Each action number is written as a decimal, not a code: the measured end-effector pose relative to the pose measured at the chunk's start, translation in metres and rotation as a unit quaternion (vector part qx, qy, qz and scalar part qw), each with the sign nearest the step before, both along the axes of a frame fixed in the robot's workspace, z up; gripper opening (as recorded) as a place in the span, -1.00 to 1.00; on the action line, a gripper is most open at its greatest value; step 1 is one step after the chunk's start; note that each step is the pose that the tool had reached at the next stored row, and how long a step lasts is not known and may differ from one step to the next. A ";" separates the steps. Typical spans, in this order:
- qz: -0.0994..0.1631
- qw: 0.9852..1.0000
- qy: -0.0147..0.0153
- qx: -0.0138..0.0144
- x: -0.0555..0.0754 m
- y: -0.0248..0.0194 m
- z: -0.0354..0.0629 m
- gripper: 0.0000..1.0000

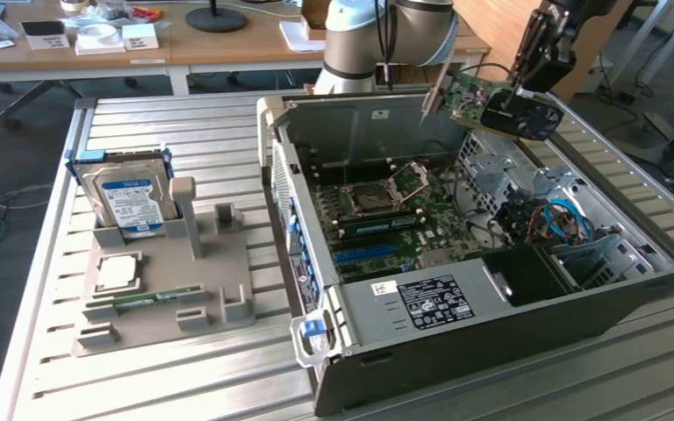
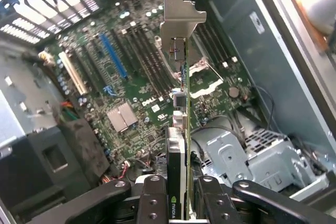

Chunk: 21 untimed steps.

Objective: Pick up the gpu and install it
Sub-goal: 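Insert the gpu into the slot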

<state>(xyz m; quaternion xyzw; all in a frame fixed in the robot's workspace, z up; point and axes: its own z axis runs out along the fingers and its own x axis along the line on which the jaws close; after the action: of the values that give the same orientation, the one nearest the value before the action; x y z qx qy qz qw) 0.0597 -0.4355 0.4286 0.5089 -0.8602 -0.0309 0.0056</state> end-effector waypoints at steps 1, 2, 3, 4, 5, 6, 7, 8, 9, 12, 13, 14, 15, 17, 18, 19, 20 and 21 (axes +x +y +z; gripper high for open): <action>0.009 1.000 0.000 0.000 0.000 0.0000 0.0000 -0.47; 0.018 1.000 0.000 0.000 0.000 0.0000 0.0000 -0.47; 0.027 1.000 0.000 0.000 0.000 0.0000 -0.0001 -0.47; 0.037 0.999 0.000 0.000 0.000 0.0000 -0.0002 -0.47; 0.046 0.999 0.000 0.000 0.000 0.0000 -0.0002 -0.47; 0.055 0.998 0.000 0.000 0.000 0.0000 -0.0004 -0.47; 0.064 0.998 0.000 0.000 0.000 0.0000 -0.0004 -0.47; 0.073 0.997 0.000 0.000 0.000 0.0000 -0.0005 -0.47; 0.082 0.997 0.000 0.000 0.000 0.0000 -0.0006 -0.47; 0.109 0.994 0.000 0.000 0.000 0.0000 -0.0009 -0.47; 0.118 0.993 0.000 0.000 0.000 0.0000 -0.0010 -0.47; 0.127 0.992 0.000 0.000 0.000 0.0000 -0.0011 -0.47; 0.136 0.991 0.000 0.000 0.000 0.0000 -0.0011 -0.47; 0.154 0.988 0.000 0.000 0.000 0.0000 -0.0013 -0.47; 0.163 0.987 0.000 0.000 0.000 0.0000 -0.0014 -0.47; 0.172 0.985 0.000 0.000 0.000 0.0000 -0.0015 -0.47; 0.181 0.983 0.000 0.000 0.000 0.0000 -0.0016 -0.47; 0.190 0.982 0.000 0.000 0.000 0.0000 -0.0017 -0.47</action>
<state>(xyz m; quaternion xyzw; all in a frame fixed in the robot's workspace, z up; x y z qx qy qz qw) 0.0597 -0.4355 0.4269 0.6630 -0.7479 -0.0292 0.0114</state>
